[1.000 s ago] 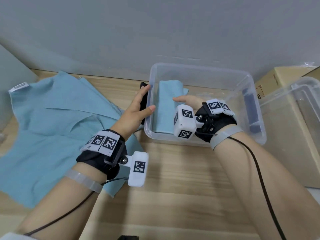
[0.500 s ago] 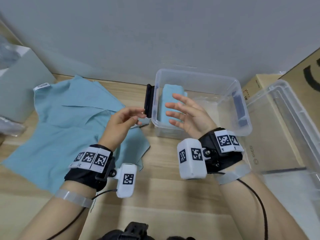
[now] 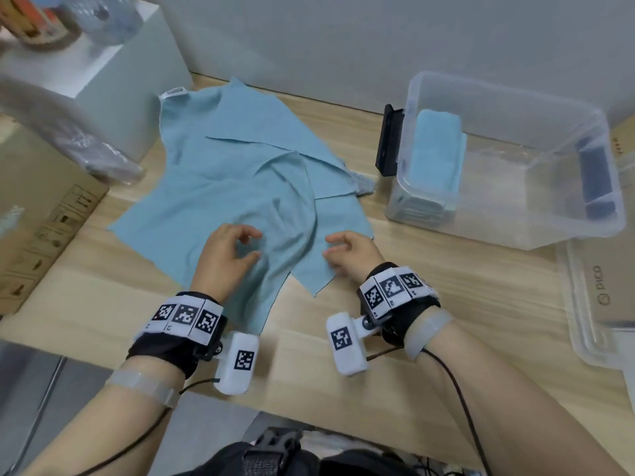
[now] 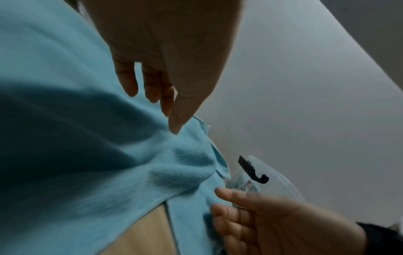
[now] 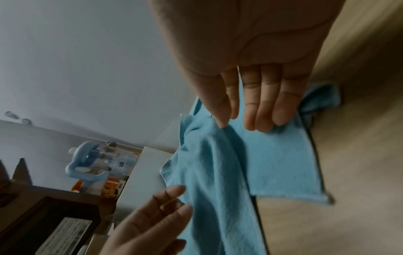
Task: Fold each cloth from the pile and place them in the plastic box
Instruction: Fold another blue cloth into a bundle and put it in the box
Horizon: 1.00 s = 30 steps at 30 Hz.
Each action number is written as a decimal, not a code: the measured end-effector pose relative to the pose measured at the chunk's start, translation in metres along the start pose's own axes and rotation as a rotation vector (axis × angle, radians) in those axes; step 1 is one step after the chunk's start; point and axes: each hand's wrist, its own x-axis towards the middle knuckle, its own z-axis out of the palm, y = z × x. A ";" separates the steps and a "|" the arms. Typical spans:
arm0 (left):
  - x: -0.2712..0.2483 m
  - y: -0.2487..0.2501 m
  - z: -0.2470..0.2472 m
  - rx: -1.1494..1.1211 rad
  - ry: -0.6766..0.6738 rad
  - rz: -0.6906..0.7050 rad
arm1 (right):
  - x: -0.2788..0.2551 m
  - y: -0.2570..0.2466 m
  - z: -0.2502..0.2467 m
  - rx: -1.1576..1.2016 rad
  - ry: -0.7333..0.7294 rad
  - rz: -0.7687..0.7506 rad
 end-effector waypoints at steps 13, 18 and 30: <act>0.005 0.019 -0.022 -0.228 0.032 0.224 | -0.012 -0.063 0.028 0.345 -0.064 -0.044; 0.016 0.094 -0.047 -0.211 -0.024 0.589 | -0.058 -0.090 -0.017 0.054 -0.158 -0.391; 0.012 0.195 -0.029 0.055 -0.417 0.610 | -0.117 -0.085 -0.107 -0.420 0.072 -0.542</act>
